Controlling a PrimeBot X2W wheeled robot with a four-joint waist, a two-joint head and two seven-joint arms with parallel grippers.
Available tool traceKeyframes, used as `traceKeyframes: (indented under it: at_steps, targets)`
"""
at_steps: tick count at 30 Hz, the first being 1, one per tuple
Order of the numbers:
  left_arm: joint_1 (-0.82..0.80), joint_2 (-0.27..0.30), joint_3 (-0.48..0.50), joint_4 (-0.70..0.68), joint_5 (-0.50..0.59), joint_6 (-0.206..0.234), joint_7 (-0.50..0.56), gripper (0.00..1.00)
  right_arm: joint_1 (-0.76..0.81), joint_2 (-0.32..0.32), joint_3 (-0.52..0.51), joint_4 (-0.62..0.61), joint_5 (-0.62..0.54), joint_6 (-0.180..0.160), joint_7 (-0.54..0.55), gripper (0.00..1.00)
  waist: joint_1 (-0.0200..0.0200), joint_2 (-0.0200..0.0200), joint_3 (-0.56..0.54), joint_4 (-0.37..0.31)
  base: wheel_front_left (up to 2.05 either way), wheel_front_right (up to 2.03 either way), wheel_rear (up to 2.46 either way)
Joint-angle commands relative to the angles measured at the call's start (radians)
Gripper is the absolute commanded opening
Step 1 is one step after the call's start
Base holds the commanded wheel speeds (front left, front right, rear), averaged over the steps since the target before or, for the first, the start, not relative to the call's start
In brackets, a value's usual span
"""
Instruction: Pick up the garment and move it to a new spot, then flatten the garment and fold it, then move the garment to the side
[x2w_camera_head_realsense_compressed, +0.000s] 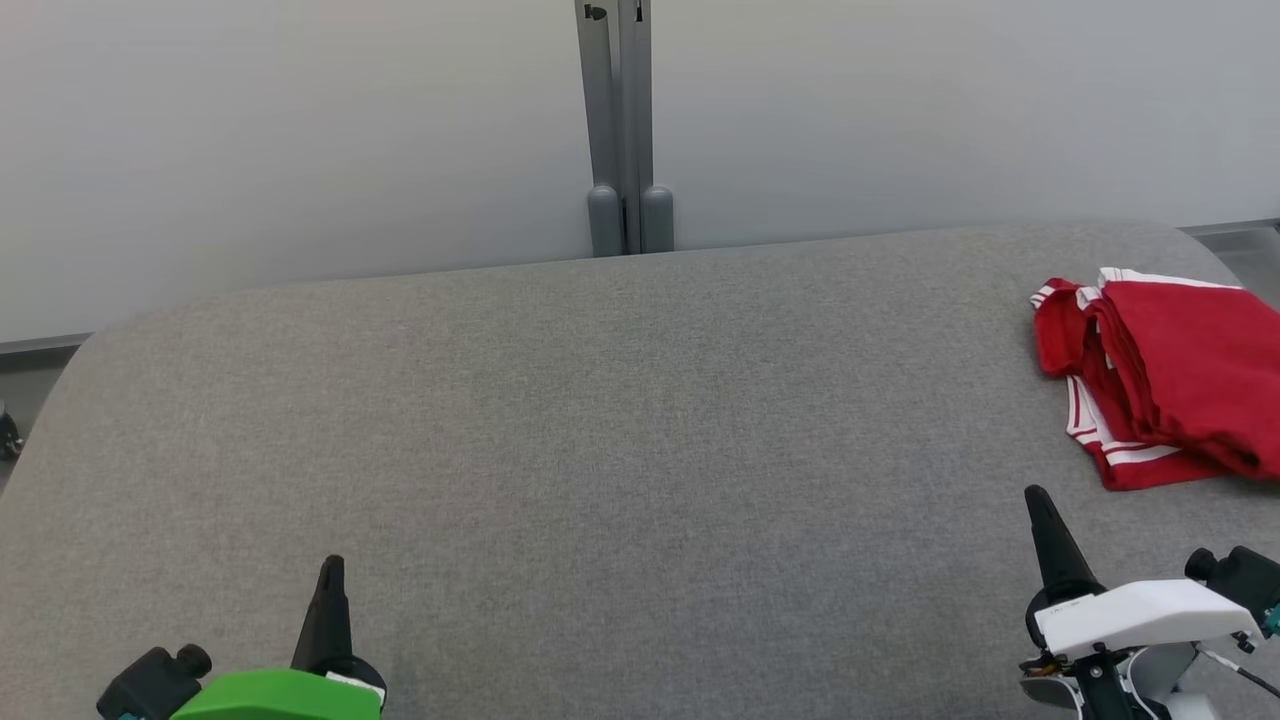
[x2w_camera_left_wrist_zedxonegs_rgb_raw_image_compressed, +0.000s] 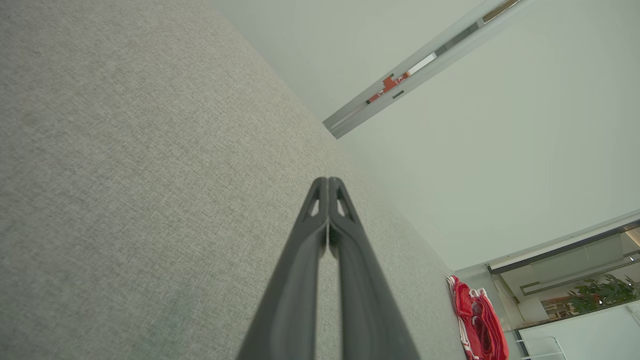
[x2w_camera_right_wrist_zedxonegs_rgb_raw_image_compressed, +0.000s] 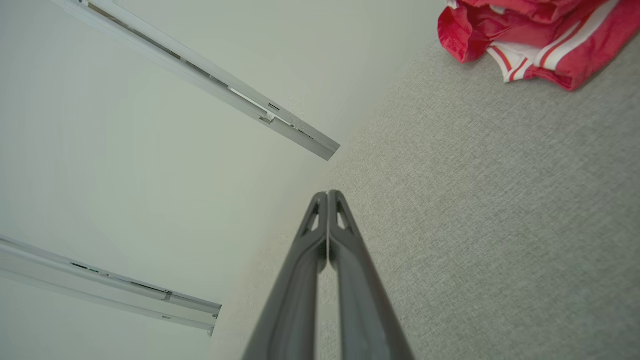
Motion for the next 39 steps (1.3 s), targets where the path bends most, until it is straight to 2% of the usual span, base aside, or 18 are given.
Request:
traceKeyframes:
  at_steps: [1,39]
  targets:
    - [-0.031,0.01,0.011,-0.006,-0.03,-0.01,0.006,0.0,-0.029,0.001,-0.008,-0.007,0.029,0.0,0.007,0.0,0.0,0.0,0.002,0.001,0.0,0.0,0.0]
    - [-0.126,0.009,0.1,0.046,-0.383,-0.078,0.105,0.0,-0.084,0.029,-0.066,0.004,0.365,-0.001,0.104,0.0,0.0,0.0,0.042,0.015,0.0,0.0,0.0]
